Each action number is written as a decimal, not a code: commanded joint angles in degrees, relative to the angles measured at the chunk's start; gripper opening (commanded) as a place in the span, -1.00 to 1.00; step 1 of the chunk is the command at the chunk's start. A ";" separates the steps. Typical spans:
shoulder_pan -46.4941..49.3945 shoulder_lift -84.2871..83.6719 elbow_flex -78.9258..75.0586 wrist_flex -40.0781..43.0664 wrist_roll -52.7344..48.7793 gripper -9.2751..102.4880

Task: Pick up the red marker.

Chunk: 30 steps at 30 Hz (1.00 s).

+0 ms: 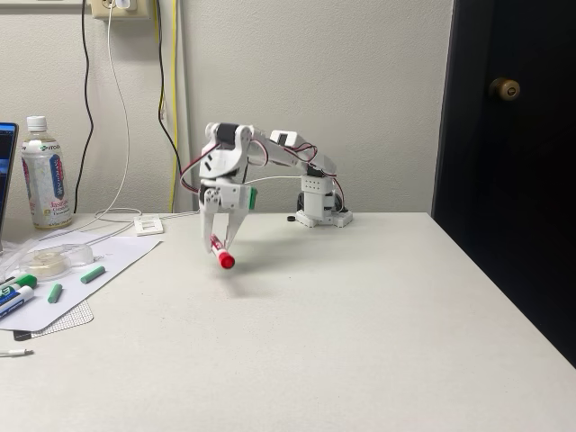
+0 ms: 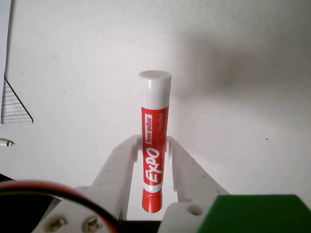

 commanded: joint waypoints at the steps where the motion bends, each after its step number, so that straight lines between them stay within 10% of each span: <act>1: -1.41 10.20 3.52 -0.26 0.18 -0.84; 30: -17.14 37.00 5.71 -0.44 -4.92 -0.84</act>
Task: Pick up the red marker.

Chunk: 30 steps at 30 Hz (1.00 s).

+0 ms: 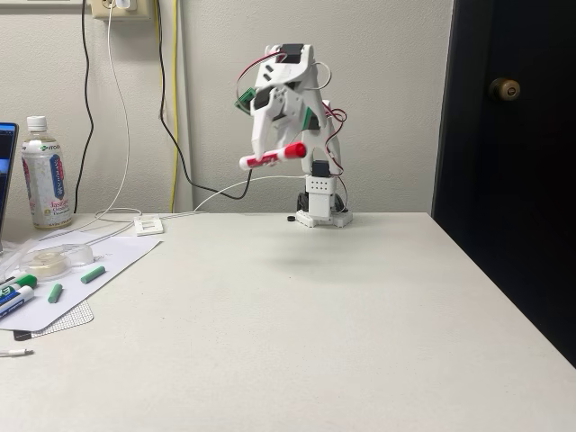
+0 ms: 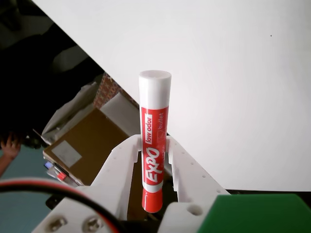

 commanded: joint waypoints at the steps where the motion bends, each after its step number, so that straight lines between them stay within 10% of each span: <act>1: -2.11 5.01 -0.97 -0.62 -1.67 -0.84; 30: -15.38 22.15 -1.05 -8.61 -26.98 -0.84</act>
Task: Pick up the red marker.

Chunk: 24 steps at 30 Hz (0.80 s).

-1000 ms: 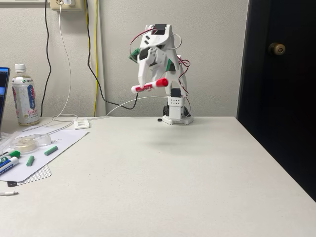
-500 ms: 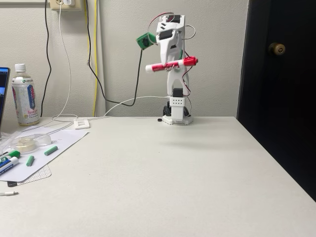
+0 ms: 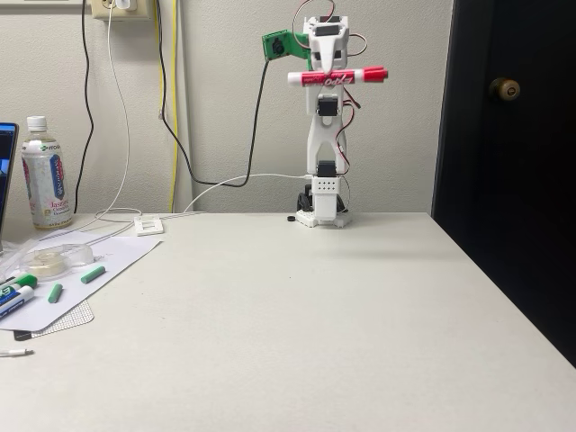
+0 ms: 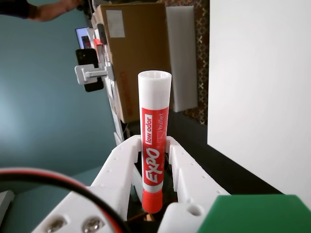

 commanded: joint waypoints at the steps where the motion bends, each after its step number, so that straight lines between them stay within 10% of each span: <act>1: -0.97 4.04 -1.05 -1.05 -0.70 -0.84; 24: -1.32 18.11 -0.44 1.93 -4.04 -0.84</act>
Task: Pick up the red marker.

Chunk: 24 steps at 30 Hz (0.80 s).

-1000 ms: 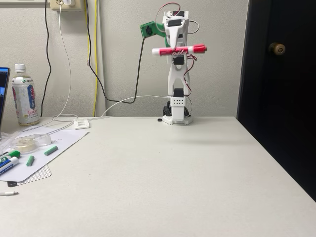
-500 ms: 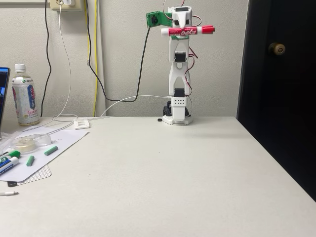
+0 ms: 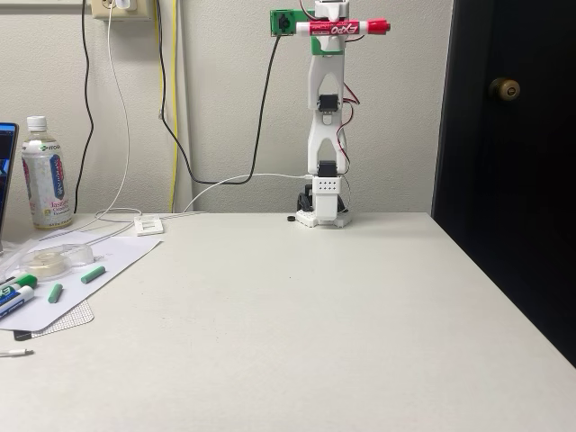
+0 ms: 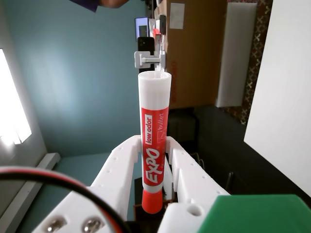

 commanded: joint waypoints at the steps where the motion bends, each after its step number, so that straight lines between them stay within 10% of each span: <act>1: -0.35 2.81 -0.26 0.97 -0.53 -0.84; 17: -0.88 13.97 10.02 5.19 -0.53 -0.84; 24: -0.70 43.68 57.57 -21.88 0.00 -0.84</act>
